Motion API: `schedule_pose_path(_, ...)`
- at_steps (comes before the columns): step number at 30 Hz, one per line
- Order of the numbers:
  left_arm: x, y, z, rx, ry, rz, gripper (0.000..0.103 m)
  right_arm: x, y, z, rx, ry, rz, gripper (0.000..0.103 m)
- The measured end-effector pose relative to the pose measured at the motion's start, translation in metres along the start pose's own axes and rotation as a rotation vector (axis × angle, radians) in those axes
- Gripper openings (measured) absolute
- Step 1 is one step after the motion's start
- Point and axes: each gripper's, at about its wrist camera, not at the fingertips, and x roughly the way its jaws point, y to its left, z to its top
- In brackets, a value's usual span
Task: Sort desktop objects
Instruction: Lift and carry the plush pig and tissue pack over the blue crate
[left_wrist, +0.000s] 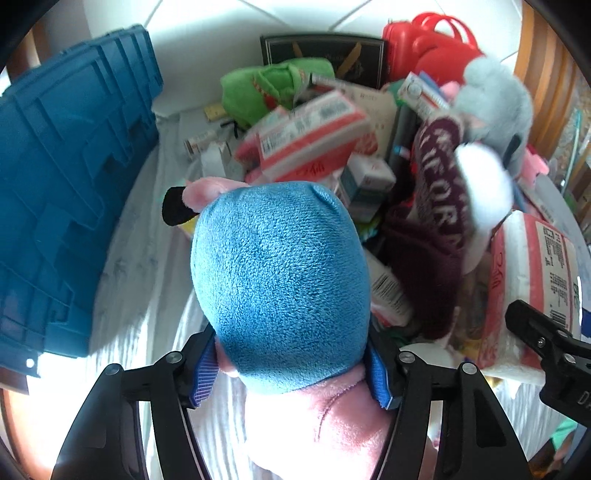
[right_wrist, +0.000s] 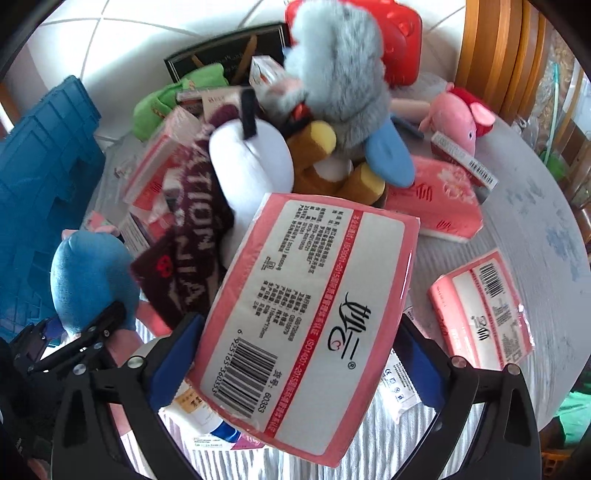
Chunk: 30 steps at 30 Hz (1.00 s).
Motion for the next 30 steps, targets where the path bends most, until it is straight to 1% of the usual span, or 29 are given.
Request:
schedule_pose_path(6, -0.042, -0.002, 0.004, -0.007, -0.091, 0.012, 0.065, -0.036, 0.01, 0.01, -0.04, -0.089, 0.017, 0.101)
schedule_pose_path(11, -0.083, 0.001, 0.012, -0.029, -0.178, 0.016, 0.065, -0.077, 0.021, 0.02, -0.103, -0.196, 0.028, 0.101)
schedule_pose_path(17, -0.129, 0.005, 0.018, -0.054, -0.282, 0.039, 0.065, -0.127, 0.034, 0.034, -0.18, -0.315, 0.049, 0.101)
schedule_pose_path(21, -0.157, 0.009, 0.024, -0.075, -0.346, 0.062, 0.065, -0.15, 0.043, 0.044, -0.222, -0.371, 0.072, 0.101)
schedule_pose_path(26, -0.177, 0.013, 0.033, -0.102, -0.395, 0.105, 0.065, -0.172, 0.054, 0.054, -0.276, -0.431, 0.107, 0.101)
schedule_pose_path(30, -0.185, 0.021, 0.034, -0.126, -0.407, 0.135, 0.065, -0.177, 0.063, 0.061, -0.307, -0.449, 0.136, 0.101)
